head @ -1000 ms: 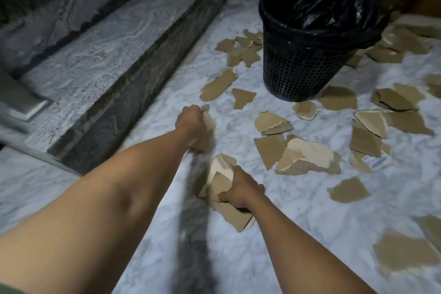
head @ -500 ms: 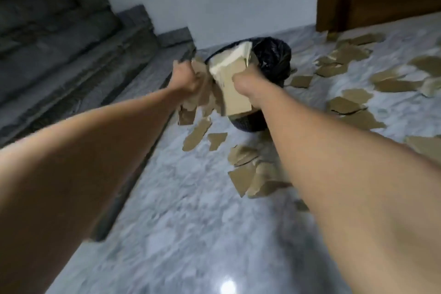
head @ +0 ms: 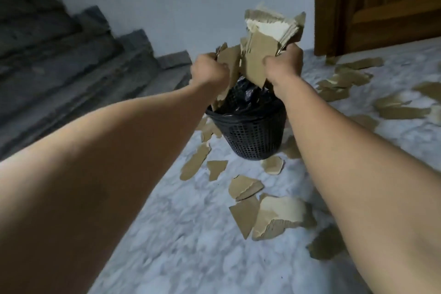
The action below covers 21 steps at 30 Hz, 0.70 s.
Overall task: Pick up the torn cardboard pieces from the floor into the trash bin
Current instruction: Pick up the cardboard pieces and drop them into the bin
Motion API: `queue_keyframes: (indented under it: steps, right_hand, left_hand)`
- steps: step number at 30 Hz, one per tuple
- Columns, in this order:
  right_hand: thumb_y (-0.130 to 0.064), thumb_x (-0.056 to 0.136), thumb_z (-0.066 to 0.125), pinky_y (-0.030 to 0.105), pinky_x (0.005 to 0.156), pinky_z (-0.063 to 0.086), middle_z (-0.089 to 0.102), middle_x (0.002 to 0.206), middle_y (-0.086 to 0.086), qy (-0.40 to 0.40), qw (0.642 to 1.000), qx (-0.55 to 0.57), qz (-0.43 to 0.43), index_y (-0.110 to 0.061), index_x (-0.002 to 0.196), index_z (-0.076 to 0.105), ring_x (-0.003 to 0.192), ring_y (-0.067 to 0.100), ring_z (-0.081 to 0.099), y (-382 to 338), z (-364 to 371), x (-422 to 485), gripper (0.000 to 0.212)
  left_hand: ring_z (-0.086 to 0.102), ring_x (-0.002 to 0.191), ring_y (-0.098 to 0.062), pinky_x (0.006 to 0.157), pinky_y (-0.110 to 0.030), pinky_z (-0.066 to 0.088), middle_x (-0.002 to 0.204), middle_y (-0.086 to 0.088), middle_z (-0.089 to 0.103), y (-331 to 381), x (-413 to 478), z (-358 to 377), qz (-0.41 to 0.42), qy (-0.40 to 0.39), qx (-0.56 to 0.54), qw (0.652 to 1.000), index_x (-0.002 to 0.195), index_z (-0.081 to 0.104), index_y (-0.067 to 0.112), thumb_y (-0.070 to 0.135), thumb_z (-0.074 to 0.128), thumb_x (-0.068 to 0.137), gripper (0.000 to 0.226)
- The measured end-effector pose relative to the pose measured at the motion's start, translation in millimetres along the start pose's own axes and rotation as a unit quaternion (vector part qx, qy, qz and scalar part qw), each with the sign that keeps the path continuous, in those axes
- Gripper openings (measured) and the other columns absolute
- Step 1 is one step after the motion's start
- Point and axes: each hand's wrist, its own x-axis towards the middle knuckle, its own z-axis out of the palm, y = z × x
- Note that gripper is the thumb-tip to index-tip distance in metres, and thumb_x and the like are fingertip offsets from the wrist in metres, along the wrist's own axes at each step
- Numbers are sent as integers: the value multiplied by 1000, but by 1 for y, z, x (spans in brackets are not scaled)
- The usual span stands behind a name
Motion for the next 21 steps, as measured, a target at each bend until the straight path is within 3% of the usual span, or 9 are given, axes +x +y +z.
queue_keyframes:
  steps: [2, 4, 7, 9, 12, 14, 16, 18, 21]
  right_hand:
    - [-10, 83, 60, 36, 83, 56, 62, 97, 1, 3, 999, -32, 8, -12, 105, 56, 94, 26, 65, 19, 10, 4, 22]
    - [-16, 81, 65, 42, 87, 58, 59, 101, 1, -54, 996, -70, 22, -11, 113, 59, 98, 29, 65, 32, 20, 6, 33]
    - [-21, 73, 79, 47, 87, 59, 65, 101, -1, -123, 984, -124, 38, -15, 110, 69, 97, 27, 67, 34, 32, 11, 40]
    - [-20, 72, 84, 46, 86, 60, 68, 96, 3, -118, 980, -154, 38, -12, 110, 69, 91, 25, 69, 28, 41, 9, 41]
    - [-13, 81, 79, 44, 89, 59, 68, 97, 3, -87, 977, -195, 5, -9, 107, 69, 94, 25, 69, 20, 48, 0, 29]
    - [-13, 84, 76, 44, 88, 59, 68, 96, 3, -58, 978, -201, -6, -10, 107, 69, 93, 25, 69, 22, 50, -10, 25]
    - [-12, 88, 72, 41, 85, 60, 67, 92, 2, -27, 979, -200, -13, -11, 103, 68, 85, 21, 68, 26, 46, -20, 16]
    - [-11, 89, 70, 39, 81, 61, 70, 97, 8, 11, 979, -205, -8, -16, 90, 66, 79, 21, 66, 33, 38, -29, 6]
    - [-13, 85, 71, 45, 86, 59, 70, 89, 4, 59, 965, -255, 5, -23, 72, 61, 89, 27, 70, 46, 21, -40, 20]
  left_hand:
    - [66, 76, -18, 69, -28, 57, 78, 3, 66, -20, 5, 12, -22, 5, -81, 996, 103, 72, 17, 21, 65, 90, 15]
    - [68, 78, -17, 72, -31, 60, 84, 1, 69, -31, 19, 14, -29, -14, -109, 994, 106, 72, 16, 24, 69, 88, 19]
    - [67, 82, -21, 82, -37, 60, 93, -4, 70, -39, 44, 9, -43, -115, -125, 984, 97, 69, 13, 33, 71, 85, 24]
    - [63, 80, -24, 82, -43, 60, 93, -8, 67, -46, 56, 4, -65, -183, -151, 969, 88, 64, 10, 32, 73, 85, 24]
    - [61, 89, -26, 86, -43, 58, 104, -10, 65, -61, 66, 1, -59, -247, -100, 962, 107, 64, 3, 36, 75, 83, 42]
    - [63, 93, -28, 87, -41, 57, 103, -11, 67, -77, 75, 4, 11, -268, -11, 963, 108, 66, 0, 41, 76, 81, 49]
    - [67, 89, -26, 83, -38, 58, 99, -12, 72, -88, 79, 7, 90, -241, 58, 965, 100, 73, 4, 46, 77, 78, 48]
    - [67, 82, -25, 75, -33, 56, 90, -10, 73, -96, 78, 8, 145, -207, 53, 966, 92, 74, 9, 48, 73, 80, 41]
    - [65, 78, -23, 73, -35, 56, 83, -3, 70, -98, 57, 14, 269, -197, 2, 943, 87, 68, 17, 51, 64, 85, 34]
